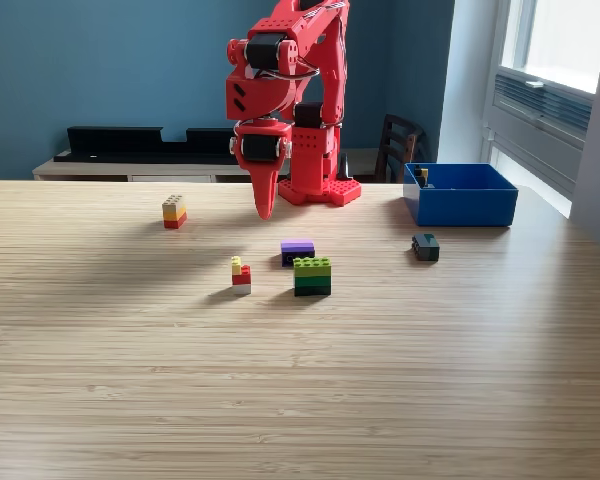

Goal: Grasp a lego block and put it in the bin.

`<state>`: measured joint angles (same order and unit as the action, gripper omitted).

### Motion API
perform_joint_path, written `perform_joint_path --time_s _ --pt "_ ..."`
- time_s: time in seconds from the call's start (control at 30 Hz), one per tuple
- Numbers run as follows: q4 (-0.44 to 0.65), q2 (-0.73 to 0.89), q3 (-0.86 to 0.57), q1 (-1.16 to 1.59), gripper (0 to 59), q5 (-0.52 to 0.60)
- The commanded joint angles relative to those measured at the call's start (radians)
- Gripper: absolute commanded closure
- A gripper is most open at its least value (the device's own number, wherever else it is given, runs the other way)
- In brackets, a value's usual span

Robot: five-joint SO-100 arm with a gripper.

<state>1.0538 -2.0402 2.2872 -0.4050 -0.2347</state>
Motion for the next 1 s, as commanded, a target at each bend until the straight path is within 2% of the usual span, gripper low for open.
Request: perform_joint_path --time_s 0.03,0.53,1.0 --pt "-0.008 -0.052 -0.005 -0.003 58.5 0.000" --pt "-0.011 -0.052 0.000 -0.031 58.5 -0.003" --pt "-0.091 -0.048 0.006 0.018 58.3 -0.011"
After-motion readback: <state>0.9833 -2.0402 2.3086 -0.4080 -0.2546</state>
